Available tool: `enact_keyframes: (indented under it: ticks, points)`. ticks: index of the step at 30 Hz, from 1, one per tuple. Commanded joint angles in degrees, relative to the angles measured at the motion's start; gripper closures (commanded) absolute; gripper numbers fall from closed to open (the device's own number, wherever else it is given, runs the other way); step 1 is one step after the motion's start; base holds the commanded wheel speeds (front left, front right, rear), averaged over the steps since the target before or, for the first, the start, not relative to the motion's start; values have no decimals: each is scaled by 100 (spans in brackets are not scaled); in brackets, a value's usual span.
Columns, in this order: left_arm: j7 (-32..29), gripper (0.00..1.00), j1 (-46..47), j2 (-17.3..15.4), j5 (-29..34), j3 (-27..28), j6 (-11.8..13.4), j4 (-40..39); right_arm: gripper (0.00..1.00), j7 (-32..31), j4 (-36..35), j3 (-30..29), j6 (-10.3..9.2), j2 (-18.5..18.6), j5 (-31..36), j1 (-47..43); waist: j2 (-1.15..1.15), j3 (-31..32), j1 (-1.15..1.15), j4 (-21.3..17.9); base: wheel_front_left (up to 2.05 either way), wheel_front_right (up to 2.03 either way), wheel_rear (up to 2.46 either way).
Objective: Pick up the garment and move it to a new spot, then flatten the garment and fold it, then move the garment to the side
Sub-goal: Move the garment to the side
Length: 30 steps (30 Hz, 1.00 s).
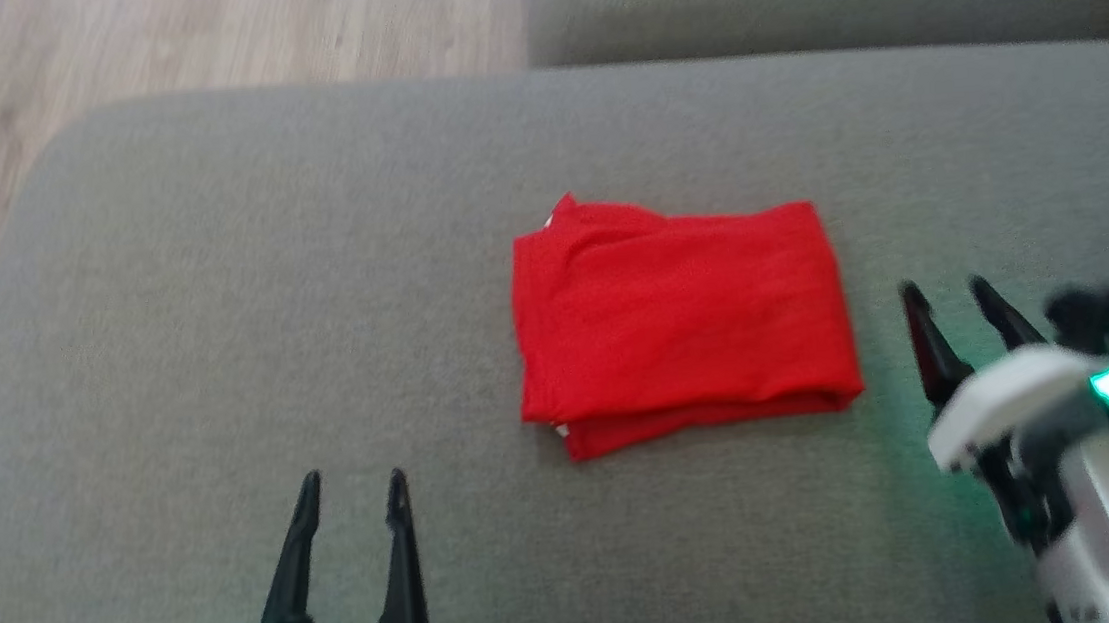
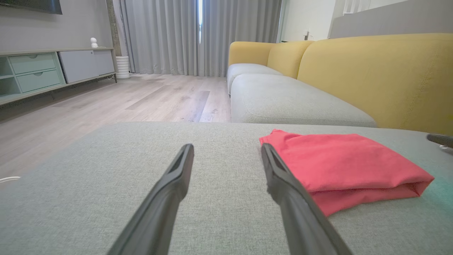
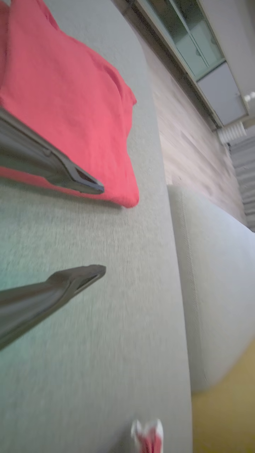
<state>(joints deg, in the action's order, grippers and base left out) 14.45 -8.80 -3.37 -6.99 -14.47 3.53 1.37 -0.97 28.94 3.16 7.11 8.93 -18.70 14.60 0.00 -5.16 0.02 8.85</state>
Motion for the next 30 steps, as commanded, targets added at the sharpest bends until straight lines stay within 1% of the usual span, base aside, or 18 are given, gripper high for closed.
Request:
enact_keyframes:
  ticks: [1,3,6,7,8,9,13,16,18,19,22,26,30]
  points:
    - [55,0,222,48,38,121,18,-175,0,-154,-76,191,37,76,-138,263,0,-172,-2,125,0,0,0]
    - [55,0,312,49,24,58,23,-146,0,-522,104,349,37,80,-402,505,0,-268,-2,196,0,0,0]
    - [55,0,399,49,-4,-29,53,-97,0,-884,332,591,37,98,-700,688,0,-376,-2,288,0,0,0]
    - [55,0,420,49,-15,-50,67,-77,3,-969,387,693,37,109,-767,701,0,-391,-2,304,0,0,0]
    - [55,0,432,49,-26,-67,80,-61,53,-1008,422,760,37,118,-835,704,0,-401,-2,309,0,0,0]
    - [55,0,441,49,-32,-77,94,-52,100,-990,432,794,37,130,-891,705,0,-413,-2,304,0,0,0]
    - [55,0,427,49,-31,-53,122,-48,100,-801,374,842,37,255,-972,727,0,-439,-2,114,0,0,0]
    - [55,0,426,49,-12,-13,117,-81,100,-730,195,882,37,447,-979,810,0,-493,-2,-171,0,0,0]
    - [55,0,457,49,14,9,96,-101,100,-737,28,893,37,672,-960,891,0,-561,-2,-385,0,0,0]
    - [55,0,457,49,14,9,96,-101,100,-737,28,893,37,672,-960,891,0,-561,-2,-385,0,0,0]
    - [55,0,546,49,70,37,49,-128,100,-880,-257,895,37,1133,-930,1027,0,-706,-2,-702,0,0,0]
    - [55,0,713,49,161,108,-35,-150,100,-1167,-691,823,37,1927,-847,1185,0,-956,-2,-1050,0,0,0]
    - [55,0,887,42,240,193,-135,-152,100,-1456,-1109,547,37,2693,-695,1238,0,-1187,-2,-1282,0,0,0]
